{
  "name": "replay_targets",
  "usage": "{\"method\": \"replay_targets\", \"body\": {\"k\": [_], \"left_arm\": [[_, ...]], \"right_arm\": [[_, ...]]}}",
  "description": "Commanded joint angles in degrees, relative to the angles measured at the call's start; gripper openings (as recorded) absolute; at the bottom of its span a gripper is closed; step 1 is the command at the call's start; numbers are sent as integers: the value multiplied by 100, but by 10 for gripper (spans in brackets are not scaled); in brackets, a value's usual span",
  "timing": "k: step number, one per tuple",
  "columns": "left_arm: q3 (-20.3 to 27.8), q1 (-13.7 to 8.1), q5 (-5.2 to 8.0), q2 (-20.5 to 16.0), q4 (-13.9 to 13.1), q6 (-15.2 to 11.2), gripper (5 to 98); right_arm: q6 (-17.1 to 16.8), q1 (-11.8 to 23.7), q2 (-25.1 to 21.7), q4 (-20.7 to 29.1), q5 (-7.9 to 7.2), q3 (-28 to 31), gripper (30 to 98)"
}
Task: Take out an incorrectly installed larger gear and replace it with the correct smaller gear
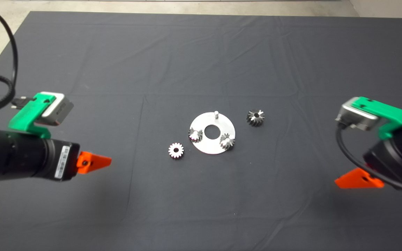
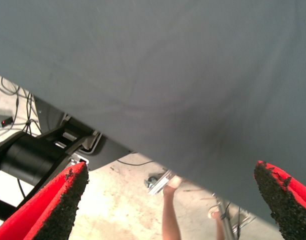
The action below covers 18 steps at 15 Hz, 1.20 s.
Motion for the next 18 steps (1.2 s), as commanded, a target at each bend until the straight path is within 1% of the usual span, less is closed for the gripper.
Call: {"method": "replay_targets", "body": {"k": [1, 3, 4, 5, 6, 7, 8, 9, 10, 11, 12, 13, 14, 15, 16, 17, 18], "left_arm": [[130, 677, 122, -43, 746, -529, 983], [105, 697, 61, -25, 837, -615, 983], [55, 728, 34, 99, 846, -665, 983], [-46, 794, 43, 282, 899, -690, 983], [-195, 968, 35, 439, 1055, -748, 983], [-245, 1063, 34, 610, 1168, -758, 983], [-277, 1110, 43, 902, 1206, -784, 983], [-328, 1181, 61, 1074, 1242, -916, 983], [-322, 1343, 69, 1091, 1481, -1127, 983], [-240, 1482, 69, 1108, 1863, -1278, 983], [-222, 1515, 69, 1135, 2058, -1363, 983], [-192, 1553, 69, 1152, 2086, -1511, 983], [-172, 1659, 108, 1183, 2150, -1663, 983], [-179, 1682, 191, 1257, 2224, -1654, 983], [-179, 1698, 465, 1403, 2353, -1654, 983], [-130, 1774, 824, 1535, 2494, -1654, 983], [38, 1870, 1195, 1603, 2711, -1663, 982]], "right_arm": [[138, 554, -124, 241, -21, 158, 876], [142, 588, -127, 241, -13, 150, 876], [142, 596, -132, 245, -13, 150, 877], [142, 596, -136, 241, -4, 153, 895], [142, 596, -128, 241, 13, 158, 914], [142, 611, -92, 241, 14, 158, 914], [142, 623, -92, 232, -4, 158, 915], [142, 676, -102, 232, -4, 150, 915], [142, 702, -110, 232, -4, 158, 915], [142, 702, -110, 232, -4, 158, 916], [142, 702, -110, 233, -4, 158, 923], [142, 702, -101, 238, -4, 158, 923], [142, 707, -104, 241, -4, 158, 923], [142, 711, -119, 241, -4, 151, 923], [142, 711, -119, 239, -2, 158, 923], [142, 711, -110, 232, -4, 154, 923], [142, 728, -92, 232, -4, 150, 923]]}}
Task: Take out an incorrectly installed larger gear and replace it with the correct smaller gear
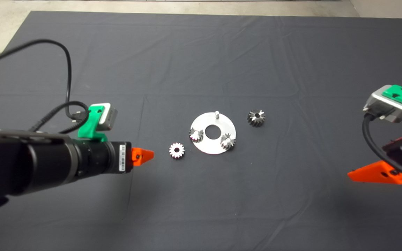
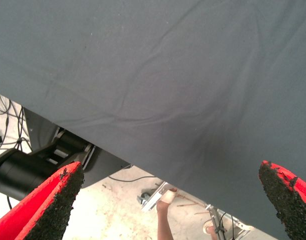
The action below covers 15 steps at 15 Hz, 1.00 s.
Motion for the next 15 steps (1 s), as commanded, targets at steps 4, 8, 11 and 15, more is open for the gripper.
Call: {"method": "replay_targets", "body": {"k": [4, 8, 11, 15], "left_arm": [[395, 605, 1156, 435, 1156, -31, 983], [336, 1247, 1191, 462, 2005, 13, 983], [243, 1698, 1191, 582, 2632, 36, 982], [43, 2056, 1173, 866, 3196, 759, 983]], "right_arm": [[41, 135, 40, 184, 7, 20, 923], [36, 135, 49, 193, -2, 20, 923], [32, 135, 57, 202, -2, 20, 923], [-3, 135, 66, 202, -2, 29, 923]]}}
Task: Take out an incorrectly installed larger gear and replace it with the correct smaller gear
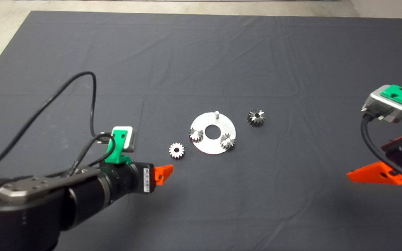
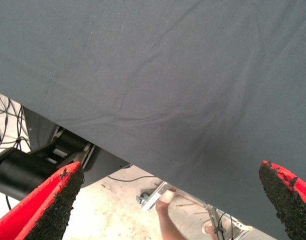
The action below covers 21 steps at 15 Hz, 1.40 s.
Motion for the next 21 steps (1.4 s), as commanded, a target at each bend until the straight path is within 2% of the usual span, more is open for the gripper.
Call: {"method": "replay_targets", "body": {"k": [1, 2, 5, 8, 10, 12, 13, 17, 21], "left_arm": [[-180, 486, 600, 305, 838, 757, 983], [-189, 618, 573, 340, 996, 820, 982], [-461, 1237, 564, 472, 2347, 946, 983], [-588, 1269, 564, 567, 2427, 1083, 983], [-914, 1269, 564, 688, 2473, 1095, 982], [-1262, 1278, 564, 951, 2482, 1417, 983], [-1316, 1278, 564, 1054, 2482, 1452, 983], [-1895, 1313, 538, 1412, 2570, 1452, 983], [-2004, 1313, 521, 1395, 2596, 1444, 983]], "right_arm": [[-1, 133, 21, 190, 19, 21, 923], [-27, 133, 48, 182, 18, 12, 923], [-27, 209, 109, 190, 9, 20, 923], [34, 326, 65, 175, 18, 20, 923], [34, 370, 92, 173, 27, 12, 923], [34, 379, 83, 173, 9, 12, 923], [34, 379, 83, 175, 9, 12, 923], [34, 379, 83, 182, 9, 12, 923], [34, 379, 74, 182, 9, 12, 923]]}}
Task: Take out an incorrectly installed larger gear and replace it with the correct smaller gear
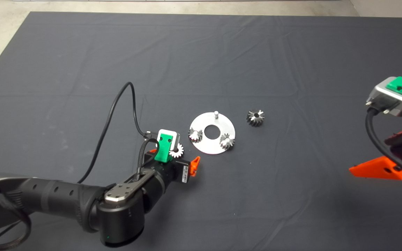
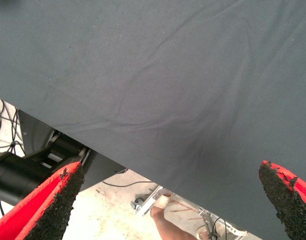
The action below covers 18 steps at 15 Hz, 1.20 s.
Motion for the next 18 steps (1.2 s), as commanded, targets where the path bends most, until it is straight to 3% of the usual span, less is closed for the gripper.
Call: {"method": "replay_targets", "body": {"k": [1, 2, 12, 15, 18], "left_arm": [[-282, 11, 462, 61, 199, 61, 983], [-291, 5, 413, 42, 199, 70, 983], [-244, 213, 404, -106, 199, 88, 847], [-238, 216, 246, -98, 199, 105, 797], [-247, 216, 246, -63, 225, 105, 797]], "right_arm": [[43, 128, -3, 182, 4, 12, 923], [43, 128, -3, 182, 5, 12, 923], [43, 128, -3, 182, 13, 17, 923], [43, 128, 6, 182, 7, 12, 923], [43, 128, -9, 190, 4, 20, 923]]}}
